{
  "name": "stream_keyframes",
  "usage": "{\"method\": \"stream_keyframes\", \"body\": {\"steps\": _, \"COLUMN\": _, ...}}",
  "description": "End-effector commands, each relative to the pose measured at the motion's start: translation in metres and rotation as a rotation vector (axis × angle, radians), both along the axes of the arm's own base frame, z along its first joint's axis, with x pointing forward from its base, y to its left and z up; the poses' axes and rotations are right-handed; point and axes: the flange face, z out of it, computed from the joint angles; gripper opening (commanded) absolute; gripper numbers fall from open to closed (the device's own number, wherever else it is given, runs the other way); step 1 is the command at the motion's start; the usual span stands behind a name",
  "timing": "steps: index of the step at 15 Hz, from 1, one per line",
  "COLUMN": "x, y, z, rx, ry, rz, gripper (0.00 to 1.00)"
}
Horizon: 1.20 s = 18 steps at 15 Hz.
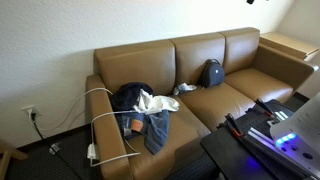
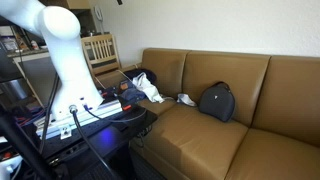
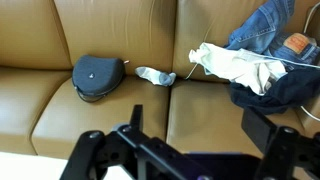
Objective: Straighten the charging cable.
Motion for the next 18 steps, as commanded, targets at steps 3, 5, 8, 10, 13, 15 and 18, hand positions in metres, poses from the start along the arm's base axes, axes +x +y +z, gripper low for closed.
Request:
{"method": "stream_keyframes", "body": {"steps": 3, "x": -0.001, "y": -0.012, "z": -0.012, "rx": 0.045, "ry": 0.026, "rz": -0.061, "gripper": 1.00}}
{"method": "stream_keyframes", "body": {"steps": 5, "x": 0.004, "y": -0.013, "z": -0.050, "rx": 0.034, "ry": 0.146, "rz": -0.085, "gripper": 1.00}}
{"method": "stream_keyframes", "body": {"steps": 8, "x": -0.014, "y": 0.015, "z": -0.125, "rx": 0.085, "ry": 0.269, "rz": 0.043, "gripper": 1.00}}
{"method": "stream_keyframes", "body": {"steps": 10, "x": -0.028, "y": 0.049, "z": -0.165, "rx": 0.117, "ry": 0.349, "rz": 0.122, "gripper": 1.00}}
{"method": "stream_keyframes", "body": {"steps": 13, "x": -0.054, "y": 0.119, "z": -0.212, "rx": 0.075, "ry": 0.481, "rz": 0.246, "gripper": 1.00}}
{"method": "stream_keyframes", "body": {"steps": 15, "x": -0.061, "y": 0.155, "z": -0.216, "rx": -0.022, "ry": 0.494, "rz": 0.315, "gripper": 1.00}}
{"method": "stream_keyframes", "body": {"steps": 18, "x": -0.070, "y": 0.143, "z": -0.215, "rx": 0.001, "ry": 0.480, "rz": 0.281, "gripper": 1.00}}
